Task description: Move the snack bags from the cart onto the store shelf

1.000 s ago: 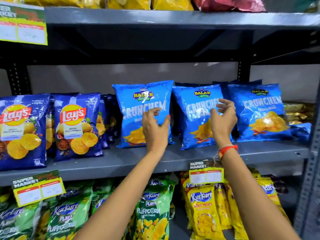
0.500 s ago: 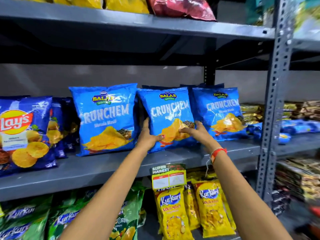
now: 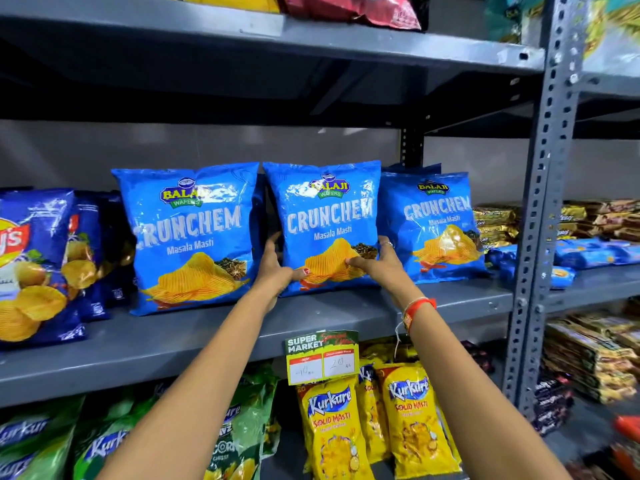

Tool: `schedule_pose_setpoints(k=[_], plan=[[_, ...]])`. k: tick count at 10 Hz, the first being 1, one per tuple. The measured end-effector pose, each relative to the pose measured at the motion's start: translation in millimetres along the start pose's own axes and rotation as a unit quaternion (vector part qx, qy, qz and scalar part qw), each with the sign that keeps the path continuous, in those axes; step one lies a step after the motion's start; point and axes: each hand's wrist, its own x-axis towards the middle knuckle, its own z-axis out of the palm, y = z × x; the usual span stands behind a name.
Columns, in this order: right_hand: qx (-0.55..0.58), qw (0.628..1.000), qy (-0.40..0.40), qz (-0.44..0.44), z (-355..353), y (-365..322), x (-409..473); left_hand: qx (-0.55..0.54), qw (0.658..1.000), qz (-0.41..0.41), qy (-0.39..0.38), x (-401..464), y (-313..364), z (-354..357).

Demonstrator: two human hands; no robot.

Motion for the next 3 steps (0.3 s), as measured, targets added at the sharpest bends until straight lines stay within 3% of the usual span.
schedule_pose_setpoints(k=[1, 2, 3], plan=[[0.012, 0.999, 0.027, -0.017, -6, -4, -7, 0.006, 0.999, 0.011, 0.033, -3, 3, 4], [0.046, 0.992, 0.096, -0.060, -17, -27, -29, 0.036, 0.993, 0.078, 0.082, -16, 11, 10], [0.187, 0.944, 0.211, -0.174, -44, -62, -54, 0.093, 0.963, 0.201, 0.157, -29, 23, 16]])
